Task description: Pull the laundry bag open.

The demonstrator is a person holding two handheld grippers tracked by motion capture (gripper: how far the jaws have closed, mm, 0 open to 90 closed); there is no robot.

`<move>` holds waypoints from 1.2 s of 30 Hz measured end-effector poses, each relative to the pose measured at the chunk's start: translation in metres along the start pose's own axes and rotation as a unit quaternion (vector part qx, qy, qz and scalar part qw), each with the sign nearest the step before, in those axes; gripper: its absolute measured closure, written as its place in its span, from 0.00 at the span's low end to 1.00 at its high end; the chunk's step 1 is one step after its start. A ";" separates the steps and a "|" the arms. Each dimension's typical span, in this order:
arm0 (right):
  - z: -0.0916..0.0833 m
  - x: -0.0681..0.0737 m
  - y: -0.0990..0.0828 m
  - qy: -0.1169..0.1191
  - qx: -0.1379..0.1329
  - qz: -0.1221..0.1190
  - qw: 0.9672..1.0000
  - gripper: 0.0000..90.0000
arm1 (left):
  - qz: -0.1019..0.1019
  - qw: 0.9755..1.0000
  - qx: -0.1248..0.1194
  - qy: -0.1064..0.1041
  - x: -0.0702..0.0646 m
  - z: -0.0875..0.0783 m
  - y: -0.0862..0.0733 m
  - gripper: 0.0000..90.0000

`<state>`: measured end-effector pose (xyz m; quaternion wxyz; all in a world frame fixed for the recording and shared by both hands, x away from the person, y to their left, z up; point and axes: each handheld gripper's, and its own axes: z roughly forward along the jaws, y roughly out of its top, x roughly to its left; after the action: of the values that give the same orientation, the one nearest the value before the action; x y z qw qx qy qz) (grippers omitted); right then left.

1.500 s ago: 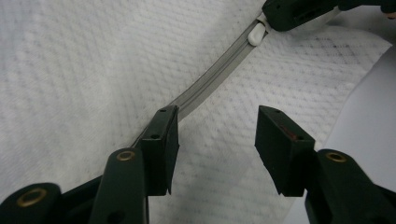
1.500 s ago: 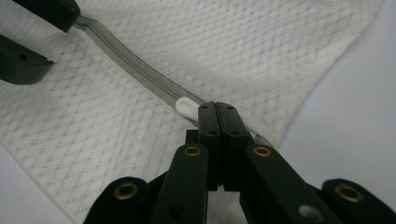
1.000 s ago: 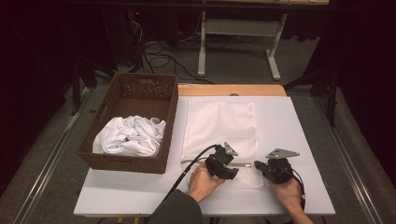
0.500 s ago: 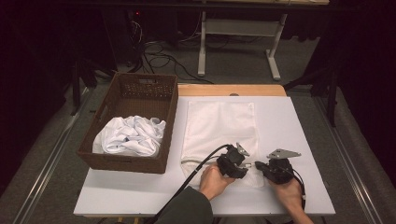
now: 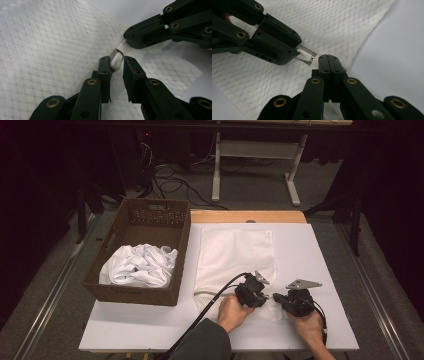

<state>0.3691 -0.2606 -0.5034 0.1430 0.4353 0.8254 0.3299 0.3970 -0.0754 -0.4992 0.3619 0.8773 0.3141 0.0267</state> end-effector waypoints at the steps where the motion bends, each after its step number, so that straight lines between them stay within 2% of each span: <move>1: 0.000 0.000 0.000 0.000 0.000 -0.001 1.000 1.00 | 0.000 1.000 0.000 0.001 0.000 0.001 0.000 0.84; 6: 0.000 -0.001 0.000 0.002 0.000 0.003 1.000 1.00 | 0.005 1.000 0.001 -0.004 -0.002 0.003 0.002 0.87; 16: 0.000 -0.001 0.000 0.004 0.001 0.006 1.000 1.00 | -0.002 1.000 -0.007 -0.020 -0.002 0.004 0.003 0.93; 21: 0.000 -0.002 0.000 0.005 0.002 0.006 1.000 1.00 | -0.005 1.000 -0.008 -0.019 -0.001 0.006 0.003 0.93; 27: 0.000 -0.001 -0.001 0.003 0.001 0.008 1.000 1.00 | -0.004 1.000 -0.010 -0.020 -0.006 0.011 0.003 0.92; 34: 0.000 -0.001 -0.001 0.004 -0.001 0.010 1.000 1.00 | -0.002 1.000 -0.015 -0.012 -0.007 0.012 0.002 0.95; 36: -0.001 -0.001 -0.001 0.002 -0.002 0.010 1.000 1.00 | -0.005 1.000 -0.018 -0.015 -0.007 0.012 0.002 0.95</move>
<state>0.3683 -0.2622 -0.5037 0.1387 0.4423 0.8207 0.3342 0.3963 -0.0879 -0.5055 0.3824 0.8695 0.3122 0.0169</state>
